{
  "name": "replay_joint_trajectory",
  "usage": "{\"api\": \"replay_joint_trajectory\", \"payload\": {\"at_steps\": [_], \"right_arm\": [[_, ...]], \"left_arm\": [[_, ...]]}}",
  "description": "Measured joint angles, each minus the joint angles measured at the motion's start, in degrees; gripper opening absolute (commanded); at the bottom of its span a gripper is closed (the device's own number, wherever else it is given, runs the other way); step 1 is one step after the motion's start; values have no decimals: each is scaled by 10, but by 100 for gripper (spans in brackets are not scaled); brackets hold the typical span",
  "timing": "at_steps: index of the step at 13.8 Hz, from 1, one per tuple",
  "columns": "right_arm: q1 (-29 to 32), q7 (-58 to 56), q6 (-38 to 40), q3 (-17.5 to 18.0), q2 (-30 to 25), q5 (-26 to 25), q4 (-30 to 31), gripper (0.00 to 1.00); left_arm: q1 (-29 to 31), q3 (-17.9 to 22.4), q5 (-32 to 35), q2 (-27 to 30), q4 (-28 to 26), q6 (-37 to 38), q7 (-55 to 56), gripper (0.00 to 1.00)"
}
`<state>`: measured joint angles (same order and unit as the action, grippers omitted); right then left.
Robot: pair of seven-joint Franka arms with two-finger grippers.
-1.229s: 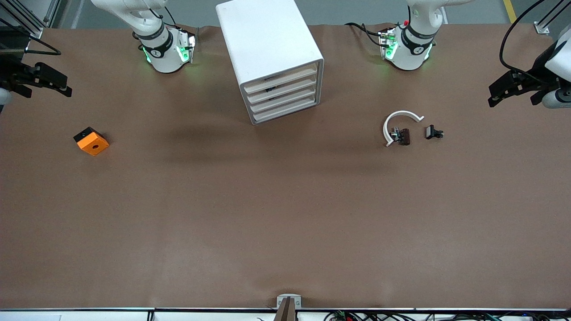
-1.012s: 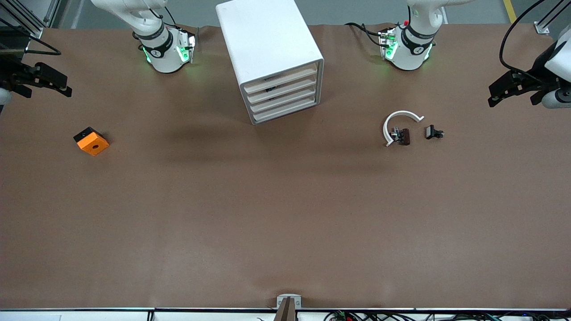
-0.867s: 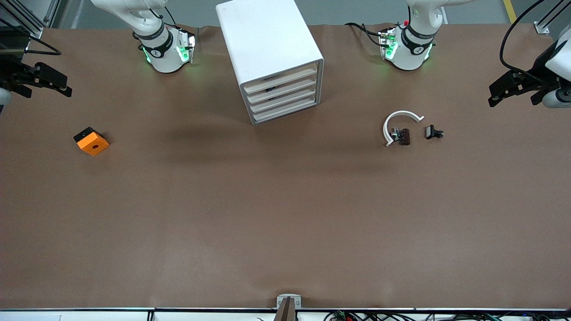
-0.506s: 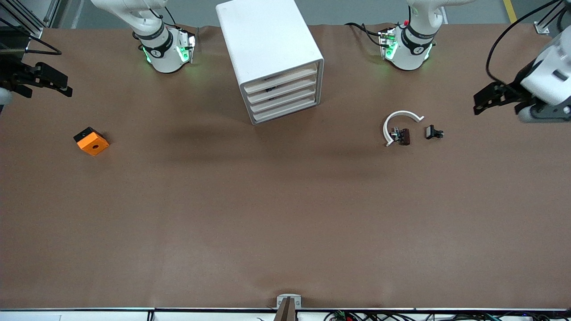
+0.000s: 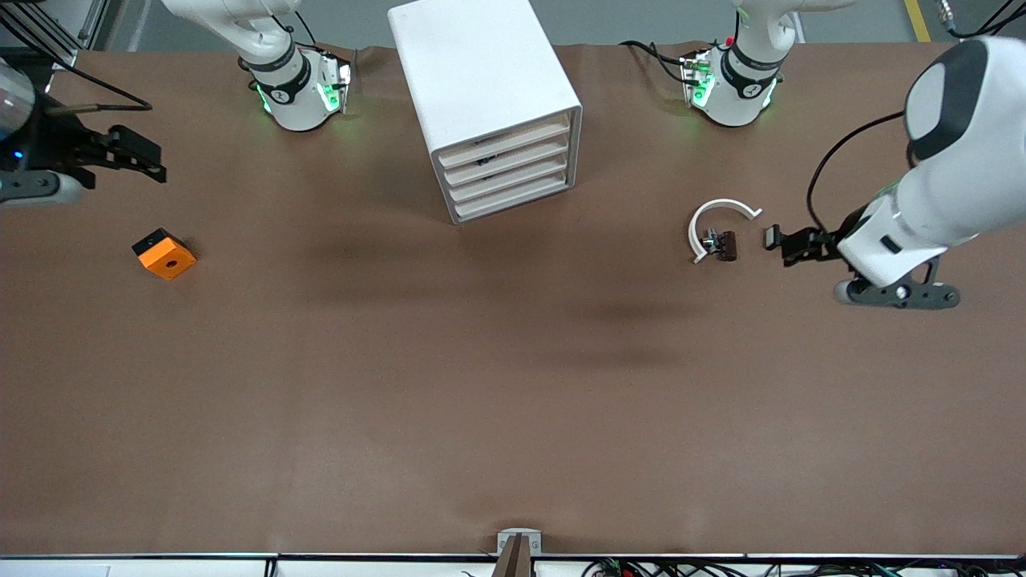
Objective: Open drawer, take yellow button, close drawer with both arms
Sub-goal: 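Reach the left gripper to the top drawer handle of the white cabinet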
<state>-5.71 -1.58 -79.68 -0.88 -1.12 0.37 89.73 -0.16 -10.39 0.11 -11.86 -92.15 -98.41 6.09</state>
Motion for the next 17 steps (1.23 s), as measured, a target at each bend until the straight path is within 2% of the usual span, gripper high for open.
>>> {"api": "replay_joint_trajectory", "payload": {"at_steps": [3, 5, 10, 17], "right_arm": [[-27, 25, -6, 1, 32, 0, -19, 100], [-39, 41, -10, 2, 48, 0, -29, 100], [-51, 57, -19, 2, 60, 0, -37, 100], [-52, 57, -36, 0, 67, 3, -37, 100]], "left_arm": [[-37, -2, 0, -43, -21, -72, 75, 100], [-75, -3, 0, -69, -27, -92, 173, 100], [-195, -7, -7, -125, -27, -98, 511, 100], [-305, -7, -88, -212, 21, -107, 875, 100]]}}
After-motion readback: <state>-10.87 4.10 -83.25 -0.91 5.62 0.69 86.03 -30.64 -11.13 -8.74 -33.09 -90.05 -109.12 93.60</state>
